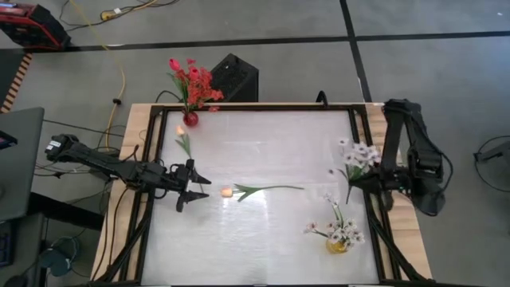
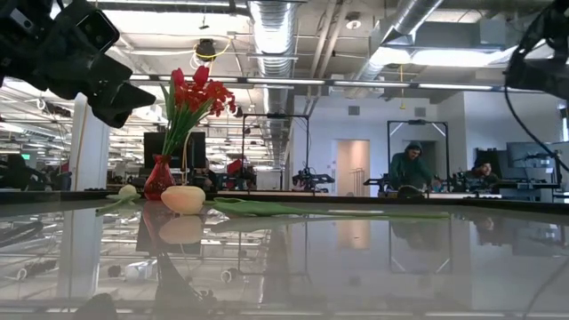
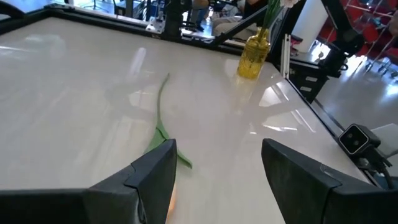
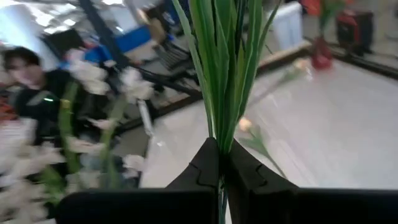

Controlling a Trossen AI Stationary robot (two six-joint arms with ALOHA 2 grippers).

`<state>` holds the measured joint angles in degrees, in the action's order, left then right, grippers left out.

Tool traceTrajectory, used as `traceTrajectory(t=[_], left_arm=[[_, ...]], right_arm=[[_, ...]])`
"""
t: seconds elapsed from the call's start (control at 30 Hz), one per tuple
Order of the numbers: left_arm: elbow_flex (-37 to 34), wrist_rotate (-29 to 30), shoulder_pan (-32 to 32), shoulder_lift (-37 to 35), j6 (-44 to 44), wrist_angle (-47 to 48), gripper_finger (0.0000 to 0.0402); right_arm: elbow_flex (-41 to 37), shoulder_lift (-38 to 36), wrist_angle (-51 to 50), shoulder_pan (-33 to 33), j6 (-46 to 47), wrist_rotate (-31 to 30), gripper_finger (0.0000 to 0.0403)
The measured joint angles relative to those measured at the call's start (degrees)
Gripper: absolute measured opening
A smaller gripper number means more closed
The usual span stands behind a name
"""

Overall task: Sort flowers into vase by color
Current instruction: Put the white flower into the transparent yellow vase

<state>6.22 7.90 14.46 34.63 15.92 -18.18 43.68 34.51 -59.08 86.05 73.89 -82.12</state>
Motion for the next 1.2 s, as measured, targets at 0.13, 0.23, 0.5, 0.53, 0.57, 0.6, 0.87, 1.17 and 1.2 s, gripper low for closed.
traceTrajectory(t=[0.13, 0.23, 0.5, 0.53, 0.57, 0.6, 0.87, 1.17, 1.2], left_arm=[[0.0, 0.0, 0.0, 0.0, -0.1, 0.0, 0.0224], [0.0, 0.0, 0.0, 0.0, -0.2, 0.6, 0.0224], [0.0, 0.0, 0.0, 0.0, 0.3, 0.7, 0.0224], [0.0, 0.0, 0.0, 0.0, 0.3, 0.7, 0.0224], [0.0, 0.0, 0.0, 0.0, 0.3, 0.7, 0.0224], [0.0, 0.0, 0.0, 0.0, 0.3, 0.6, 0.0224], [0.0, 2.7, 0.0, 0.0, 0.4, 0.3, 0.0224], [0.0, 3.5, 0.0, 0.0, 2.6, 0.3, 0.0224], [0.0, 3.5, 0.0, 0.0, 2.6, 0.3, 0.0224]], right_arm=[[0.0, 1.1, 5.7, 6.3, -5.0, -2.3, 0.0032], [0.0, 2.0, 12.3, 10.5, -11.8, -5.5, 0.0032], [0.1, 7.3, 32.3, 16.7, -33.3, -8.1, 0.0032], [0.1, 8.3, 32.9, 16.6, -33.6, -8.1, 0.0032], [0.1, 9.4, 33.0, 16.5, -33.3, -8.1, 0.0032], [0.1, 10.5, 32.8, 16.1, -32.8, -8.1, 0.0032], [0.1, 20.9, 32.8, 12.1, -26.8, -7.9, 0.0032], [0.1, 29.4, 32.7, 12.3, -18.4, -7.8, 0.0032], [0.1, 29.8, 32.7, 11.7, -18.4, -7.8, 0.0032]])
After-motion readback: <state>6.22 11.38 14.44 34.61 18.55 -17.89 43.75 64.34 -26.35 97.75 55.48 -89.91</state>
